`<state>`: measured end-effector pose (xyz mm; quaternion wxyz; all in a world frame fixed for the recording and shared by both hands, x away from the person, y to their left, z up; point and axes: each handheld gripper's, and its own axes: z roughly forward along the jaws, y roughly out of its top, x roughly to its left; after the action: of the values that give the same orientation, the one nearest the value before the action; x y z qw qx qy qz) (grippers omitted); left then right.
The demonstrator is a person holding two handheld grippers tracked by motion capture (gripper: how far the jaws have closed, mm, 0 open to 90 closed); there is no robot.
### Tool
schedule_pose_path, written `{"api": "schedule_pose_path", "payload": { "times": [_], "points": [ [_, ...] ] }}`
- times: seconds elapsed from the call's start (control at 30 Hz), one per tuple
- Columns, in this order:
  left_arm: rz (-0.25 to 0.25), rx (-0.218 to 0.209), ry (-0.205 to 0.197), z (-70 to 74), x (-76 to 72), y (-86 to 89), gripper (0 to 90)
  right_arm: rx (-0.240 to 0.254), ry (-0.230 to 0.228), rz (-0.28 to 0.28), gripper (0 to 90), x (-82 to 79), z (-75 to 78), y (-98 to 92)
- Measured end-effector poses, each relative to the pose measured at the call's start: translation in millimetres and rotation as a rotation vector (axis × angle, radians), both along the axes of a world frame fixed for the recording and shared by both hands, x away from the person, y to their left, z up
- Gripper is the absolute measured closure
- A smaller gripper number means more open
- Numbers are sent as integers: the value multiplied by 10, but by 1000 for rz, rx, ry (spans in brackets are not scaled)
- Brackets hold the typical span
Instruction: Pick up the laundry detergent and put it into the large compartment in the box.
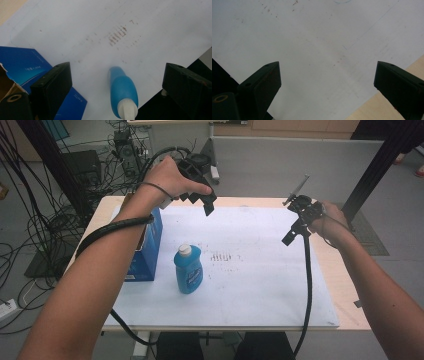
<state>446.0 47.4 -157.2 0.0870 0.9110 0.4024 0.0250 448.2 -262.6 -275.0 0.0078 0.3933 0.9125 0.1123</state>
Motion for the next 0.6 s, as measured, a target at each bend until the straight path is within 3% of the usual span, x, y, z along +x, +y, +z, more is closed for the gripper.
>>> {"api": "schedule_pose_path", "payload": {
  "times": [0.6],
  "points": [
    [-30,8,-7,-57,-214,16,92,6,3,-5,67,-24,-6,-10]
  ]
}}
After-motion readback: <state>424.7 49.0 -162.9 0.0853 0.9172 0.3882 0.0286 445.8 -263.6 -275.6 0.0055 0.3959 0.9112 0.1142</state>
